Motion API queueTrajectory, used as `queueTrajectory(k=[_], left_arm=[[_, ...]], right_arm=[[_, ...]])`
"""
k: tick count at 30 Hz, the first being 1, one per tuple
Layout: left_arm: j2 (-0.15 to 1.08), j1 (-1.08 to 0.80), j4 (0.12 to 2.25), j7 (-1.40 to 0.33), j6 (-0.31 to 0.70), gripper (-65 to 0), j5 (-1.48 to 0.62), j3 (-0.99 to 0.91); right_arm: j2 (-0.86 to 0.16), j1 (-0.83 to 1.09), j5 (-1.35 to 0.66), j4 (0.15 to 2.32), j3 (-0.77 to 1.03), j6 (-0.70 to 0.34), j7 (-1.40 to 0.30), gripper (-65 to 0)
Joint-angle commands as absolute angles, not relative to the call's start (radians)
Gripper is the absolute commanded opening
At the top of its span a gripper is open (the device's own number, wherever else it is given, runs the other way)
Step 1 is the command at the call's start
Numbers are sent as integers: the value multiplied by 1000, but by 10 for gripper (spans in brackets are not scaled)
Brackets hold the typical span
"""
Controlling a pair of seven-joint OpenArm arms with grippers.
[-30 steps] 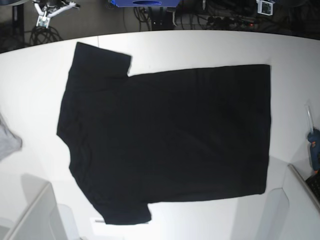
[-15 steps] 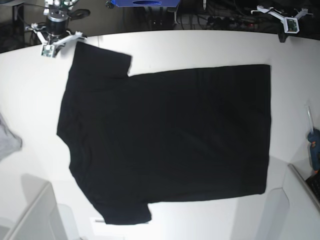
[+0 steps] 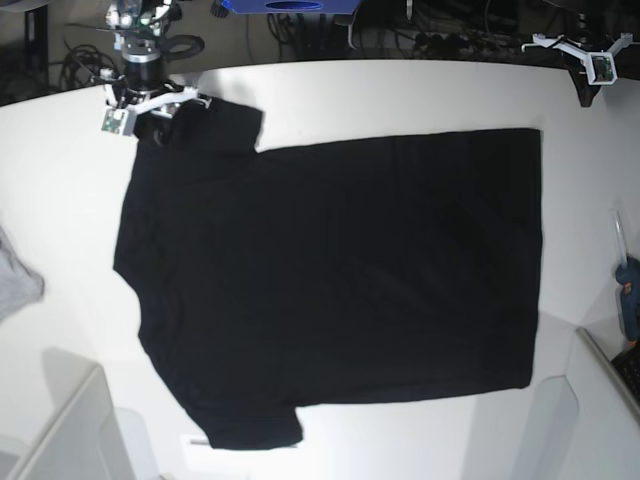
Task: Fold the T-shirt properly
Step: 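Lower both grippers to the shoulder corners of the black T-shirt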
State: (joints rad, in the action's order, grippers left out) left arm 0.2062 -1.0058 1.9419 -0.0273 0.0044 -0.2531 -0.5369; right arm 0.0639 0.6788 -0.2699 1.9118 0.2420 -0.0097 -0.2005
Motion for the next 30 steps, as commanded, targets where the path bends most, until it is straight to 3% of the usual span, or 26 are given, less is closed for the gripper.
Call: queueTrajectory(k=[1,3,7,11,15,21,30], left_arm=[[214,-1012,1954,-8,-5,-650,-255,-544],[214,-995,1952,-8,-5,-650,-257,-544],[211,-970,1949,-8,-4,-402,-257,-544],[211,-917,1936,-12,62,-288,-326,-529],[214,-878,1888,-31,162,-283,-473,-532],[213,-796,1876,-222,173,-276,-483,-533],[208,-756,1847,-236,254,-275,-487,-533]], right_arm=[[33,685,-320,1931,246,-8,-174,-359],[-8,682,-446,1929,246,-8,-216,-324],[-116,651,-733,1916,278,-8,-303,-300],[-166,608,-889,1840,337,-8,-337,-297],[-173,572,-891,1771,349,-8,-386,-297],[-171,544,-888,1696,343,-64,-397,-300],[-166,564,-886,1653,338,-153,-427,-302]])
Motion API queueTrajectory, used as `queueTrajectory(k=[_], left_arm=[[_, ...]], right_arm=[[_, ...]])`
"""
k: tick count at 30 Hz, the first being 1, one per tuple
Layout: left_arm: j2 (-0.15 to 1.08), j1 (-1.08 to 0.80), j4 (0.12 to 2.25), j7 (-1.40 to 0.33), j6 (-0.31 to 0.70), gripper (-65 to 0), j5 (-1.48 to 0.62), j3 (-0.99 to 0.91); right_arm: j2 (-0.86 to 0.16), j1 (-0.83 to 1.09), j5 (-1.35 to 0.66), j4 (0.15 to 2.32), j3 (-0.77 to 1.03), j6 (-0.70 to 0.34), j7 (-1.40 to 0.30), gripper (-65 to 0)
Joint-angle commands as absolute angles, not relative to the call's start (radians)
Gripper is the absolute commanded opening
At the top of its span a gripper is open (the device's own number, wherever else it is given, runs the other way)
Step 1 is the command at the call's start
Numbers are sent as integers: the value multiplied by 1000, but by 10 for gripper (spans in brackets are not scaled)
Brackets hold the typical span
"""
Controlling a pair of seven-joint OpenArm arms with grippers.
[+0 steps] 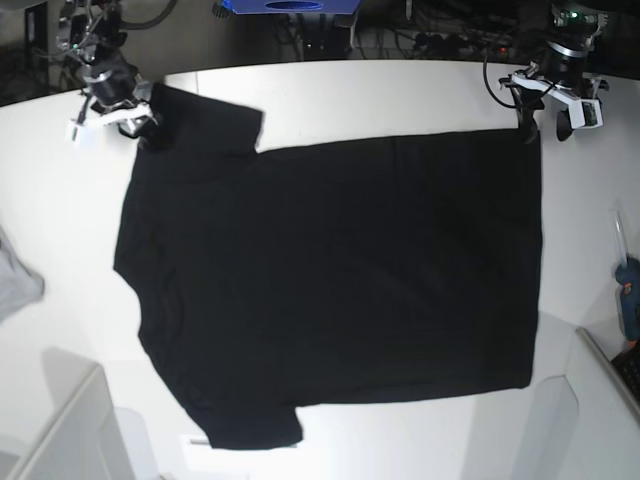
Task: Fold the T-shirt properly
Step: 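Lower both grippers to the shoulder corners of the black T-shirt, then close both grippers on the shirt's shoulder corners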
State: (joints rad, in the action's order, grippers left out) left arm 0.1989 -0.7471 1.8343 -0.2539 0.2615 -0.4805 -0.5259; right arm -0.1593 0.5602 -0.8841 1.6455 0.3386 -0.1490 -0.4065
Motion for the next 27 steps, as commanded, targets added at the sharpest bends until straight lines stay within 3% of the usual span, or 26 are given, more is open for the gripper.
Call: queueTrajectory(k=[1,7,12,14,20,27], left_arm=[[208,-751,1839,-236,255,-275,-498,-533],[249,-757,1778,-236,255,-276,-719,-533],[255,-750,1732,-236,255,-278,-753,-533],[254,-748,1719,-236,255,-276,-753,-533],[249,-739,1718,-236,254,-275,-754,-533],[257,-733,1655,-236,252,-273,-866,-533]], right_arm=[[-166,564,-886,1652,331,-160,-432,-302],[-168,553,-886,1620,302,-186,-438,-303],[-168,538,-886,1570,305,-189,-438,-309],[-170,538,-886,1564,305,-191,-438,-369],[-171,535,-886,1563,300,-191,-440,-650],[-171,536,-886,1563,300,-191,-440,-650]])
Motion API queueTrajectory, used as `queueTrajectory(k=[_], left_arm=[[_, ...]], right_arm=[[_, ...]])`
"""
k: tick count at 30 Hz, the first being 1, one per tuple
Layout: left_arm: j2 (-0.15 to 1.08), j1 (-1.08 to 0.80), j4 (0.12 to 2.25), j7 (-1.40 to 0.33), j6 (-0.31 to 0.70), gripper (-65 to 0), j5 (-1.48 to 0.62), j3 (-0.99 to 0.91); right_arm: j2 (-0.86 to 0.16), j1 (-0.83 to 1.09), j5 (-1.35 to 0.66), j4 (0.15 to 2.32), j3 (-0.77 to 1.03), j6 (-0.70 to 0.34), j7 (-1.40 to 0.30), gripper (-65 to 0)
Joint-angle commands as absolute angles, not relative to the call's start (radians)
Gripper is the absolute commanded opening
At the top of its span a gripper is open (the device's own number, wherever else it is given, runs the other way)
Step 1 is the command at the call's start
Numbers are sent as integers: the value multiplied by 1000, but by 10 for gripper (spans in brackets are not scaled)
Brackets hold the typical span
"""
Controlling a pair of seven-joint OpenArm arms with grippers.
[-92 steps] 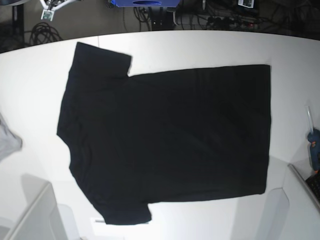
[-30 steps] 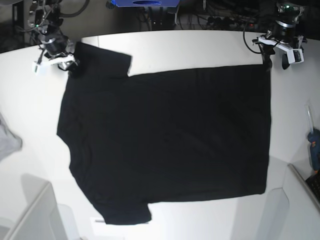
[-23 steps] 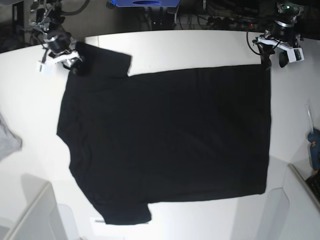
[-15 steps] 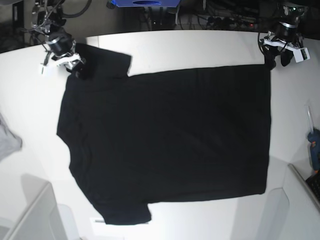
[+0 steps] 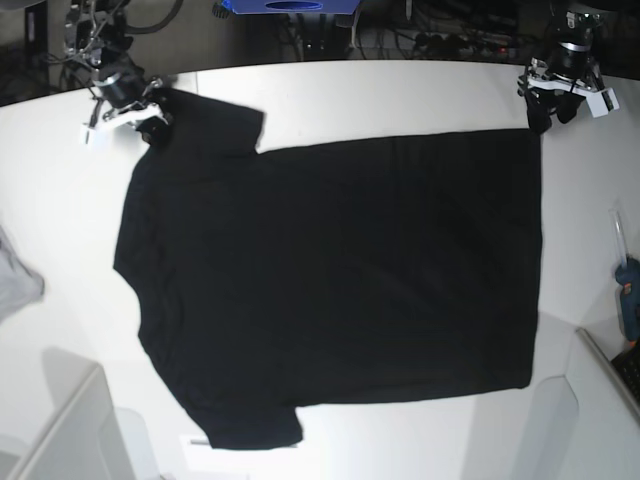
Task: Fold the T-shirt properly
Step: 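Close both grippers on the shirt's shoulder corners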
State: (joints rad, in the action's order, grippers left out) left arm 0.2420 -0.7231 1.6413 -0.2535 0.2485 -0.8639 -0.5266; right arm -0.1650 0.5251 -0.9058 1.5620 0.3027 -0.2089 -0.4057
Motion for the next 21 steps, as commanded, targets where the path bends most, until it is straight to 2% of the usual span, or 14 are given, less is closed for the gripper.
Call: queueTrajectory(k=[1,5,13,21], left_arm=[[259,-733,1641,-236,252,-273,-897,-533],[282,-707,1610,-243,252,-273,-940,-521],[278,-547,1527,-547,252,-273,-938,-584],[278,-510,1526,-573,252,-283,-938,-585]], right_arm=[[-171,536,-886,1563,300,-191,-440,-650],[-171,536,-886,1563,300,-191,-441,-650],[-171,539,-886,1563,298,-191,-441,-650],[-171,541,-886,1563,300,-191,-441,-650]])
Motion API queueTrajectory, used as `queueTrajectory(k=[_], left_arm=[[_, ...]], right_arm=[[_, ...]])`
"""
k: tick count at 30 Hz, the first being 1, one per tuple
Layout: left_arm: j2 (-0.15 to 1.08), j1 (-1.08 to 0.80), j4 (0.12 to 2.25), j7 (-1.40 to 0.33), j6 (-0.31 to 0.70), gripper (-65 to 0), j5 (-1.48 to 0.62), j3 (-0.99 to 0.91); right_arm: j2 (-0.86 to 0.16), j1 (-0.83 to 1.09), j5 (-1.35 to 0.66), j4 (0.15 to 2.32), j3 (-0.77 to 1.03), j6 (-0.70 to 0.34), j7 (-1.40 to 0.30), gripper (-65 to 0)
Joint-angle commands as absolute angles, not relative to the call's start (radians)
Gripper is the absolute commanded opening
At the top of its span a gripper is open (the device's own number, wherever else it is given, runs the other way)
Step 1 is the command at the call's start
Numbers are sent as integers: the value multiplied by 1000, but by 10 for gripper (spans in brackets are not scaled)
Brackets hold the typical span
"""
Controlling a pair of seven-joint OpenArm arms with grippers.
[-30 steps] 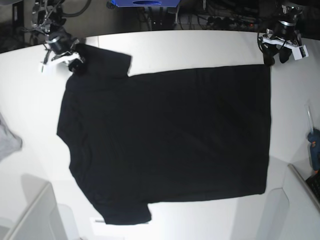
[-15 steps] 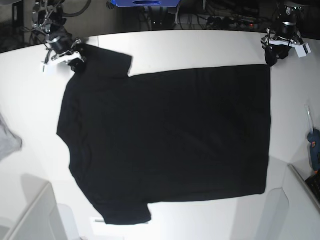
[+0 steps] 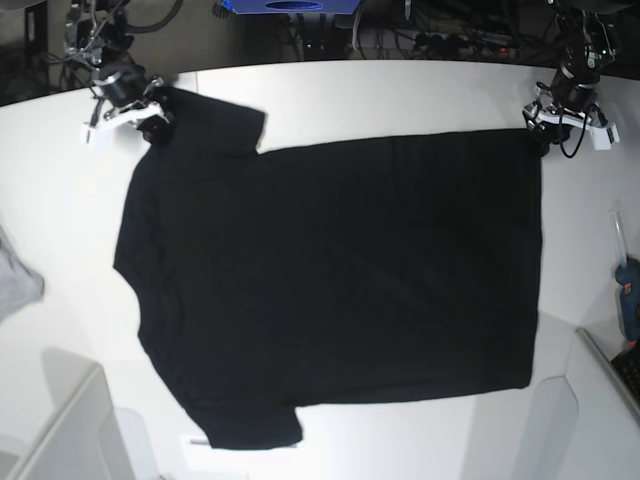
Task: Fold the T-shirt properly
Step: 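Close both grippers on the shirt's shoulder corners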
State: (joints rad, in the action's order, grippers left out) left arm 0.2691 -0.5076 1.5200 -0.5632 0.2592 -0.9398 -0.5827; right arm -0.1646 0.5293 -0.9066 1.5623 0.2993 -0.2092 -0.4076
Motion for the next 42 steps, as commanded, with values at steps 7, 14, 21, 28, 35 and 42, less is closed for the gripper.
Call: queueTrajectory(k=[7,14,21,28,35,42], left_arm=[[277,-492,1518,-587,252,-286,-938,-532],[277,-464,1442,-587,252,-293,-940,-521],[277,-449,1434,-588,255,-612,-938,-519],[285,-447,1440,-588,257,-650,-938,-492],[286,-460,1443,-585,257,-650,-937,-455],[302,-503,1486,-581,257,-650,-875,-452]], right_arm=[[-171,536,-886,1563,300,-191,-441,-650],[-171,535,-886,1563,305,-191,-440,-650],[-171,527,-886,1563,306,-191,-438,-650],[-171,529,-886,1569,308,-191,-433,-650],[-168,559,-888,1583,328,-191,-432,-650],[-166,616,-888,1638,375,-193,-432,-650]])
